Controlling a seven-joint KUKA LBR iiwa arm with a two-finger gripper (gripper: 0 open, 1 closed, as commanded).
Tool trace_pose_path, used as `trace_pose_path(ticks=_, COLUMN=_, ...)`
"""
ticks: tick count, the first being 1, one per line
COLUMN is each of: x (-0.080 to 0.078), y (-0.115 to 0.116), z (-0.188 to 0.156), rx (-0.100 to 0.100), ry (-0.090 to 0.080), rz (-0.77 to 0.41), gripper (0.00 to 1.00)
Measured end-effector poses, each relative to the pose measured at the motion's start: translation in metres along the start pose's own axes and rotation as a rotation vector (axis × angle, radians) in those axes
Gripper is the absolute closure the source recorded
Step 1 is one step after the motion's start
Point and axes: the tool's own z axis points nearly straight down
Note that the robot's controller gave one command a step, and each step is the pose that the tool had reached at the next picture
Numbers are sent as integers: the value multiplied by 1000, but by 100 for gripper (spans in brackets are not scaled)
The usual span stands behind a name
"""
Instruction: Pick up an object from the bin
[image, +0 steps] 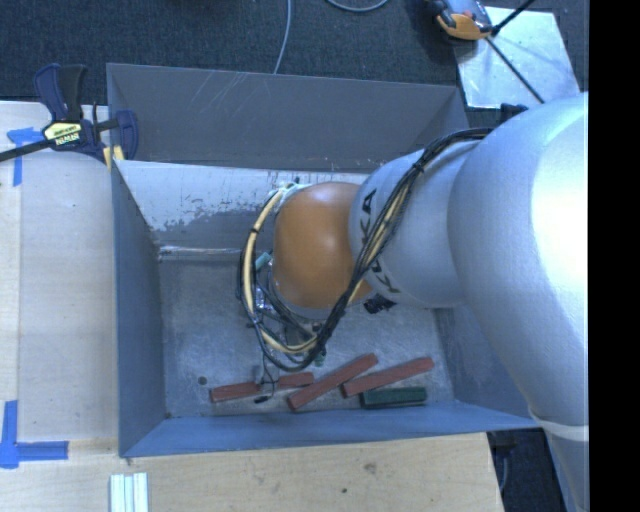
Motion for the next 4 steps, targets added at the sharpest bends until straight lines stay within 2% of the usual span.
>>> trace_pose_path(ticks=1, x=32, y=-38, z=-14, rx=0, ry=0, rz=30, gripper=0)
trace_pose_path(ticks=2, x=44, y=-65, z=-18, rx=3, ry=2, rz=29, gripper=0)
trace_pose_path(ticks=3, x=24, y=65, z=0, rx=-2, ry=-3, rz=-90, gripper=100)
trace_pose_path(ticks=4, x=24, y=65, z=0, rx=-2, ry=-3, rz=-89, gripper=100)
